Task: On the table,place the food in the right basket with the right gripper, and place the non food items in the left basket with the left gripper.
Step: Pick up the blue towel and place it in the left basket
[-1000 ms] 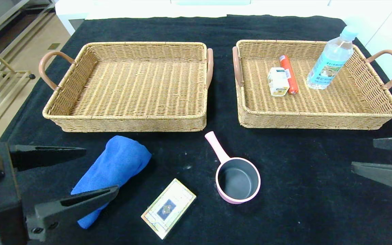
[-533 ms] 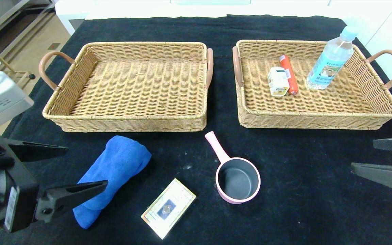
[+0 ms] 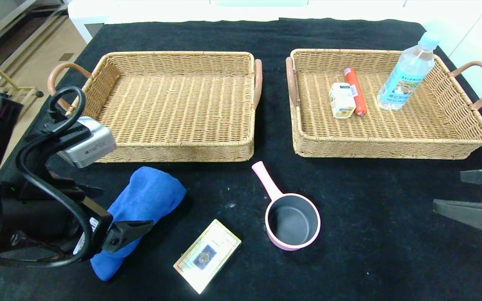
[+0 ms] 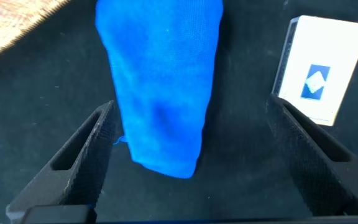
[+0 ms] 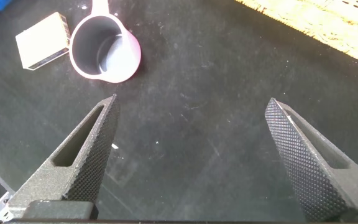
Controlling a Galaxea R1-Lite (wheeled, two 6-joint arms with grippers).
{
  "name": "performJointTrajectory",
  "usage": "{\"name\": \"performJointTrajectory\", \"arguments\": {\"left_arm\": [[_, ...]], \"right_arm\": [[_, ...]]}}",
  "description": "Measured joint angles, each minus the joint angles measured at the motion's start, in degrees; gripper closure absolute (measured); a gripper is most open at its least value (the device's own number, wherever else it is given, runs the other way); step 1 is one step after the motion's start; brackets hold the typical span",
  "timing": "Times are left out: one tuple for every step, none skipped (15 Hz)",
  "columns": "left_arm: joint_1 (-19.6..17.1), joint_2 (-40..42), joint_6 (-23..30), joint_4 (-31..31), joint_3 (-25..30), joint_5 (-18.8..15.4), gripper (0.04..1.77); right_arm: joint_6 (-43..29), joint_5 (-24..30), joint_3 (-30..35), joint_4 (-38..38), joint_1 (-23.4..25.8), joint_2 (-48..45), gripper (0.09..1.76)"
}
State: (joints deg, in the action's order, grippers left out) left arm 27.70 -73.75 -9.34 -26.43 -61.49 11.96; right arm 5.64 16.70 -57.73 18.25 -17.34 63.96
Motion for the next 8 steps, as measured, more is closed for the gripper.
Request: {"name": "performJointTrajectory", "arguments": {"left_arm": [[-0.06,-0.80,0.24,0.05,0.11,0.39,0.09],[-0.30,-1.50,0.44,0.06,0.27,0.71,0.09],[-0.68,-2.10,0.48,0.13,0.46,0.80,0.09],[-1.21,-2.68,0.50,0.20,0.63,0.83,0.09],[-1.95,-3.32,0.57,0.33,0.74,0.80,0.09],[-2.68,-4.00,0.80,0.37,0.77,0.77,0.09],[-3.50,-4.80,1.27,0.46,0.66,0.74,0.09],[-4.06,-5.55,1.44,0.61,0.52,0.68,0.09]], "right_arm": [[0.00,0.00,0.00,0.00,0.00,0.00,0.14],[0.00,-0.02,0.00,0.02,0.02,0.01,0.14],[0.00,0.00,0.00,0.00,0.04,0.01,0.14],[0.02,0.02,0.00,0.00,0.06,0.04,0.14],[0.02,0.02,0.02,0.00,0.04,0.09,0.14],[0.02,0.00,0.07,0.00,0.04,0.10,0.14],[0.00,0.00,0.10,0.00,0.04,0.15,0.14],[0.02,-0.02,0.13,-0.01,0.04,0.21,0.14]]}}
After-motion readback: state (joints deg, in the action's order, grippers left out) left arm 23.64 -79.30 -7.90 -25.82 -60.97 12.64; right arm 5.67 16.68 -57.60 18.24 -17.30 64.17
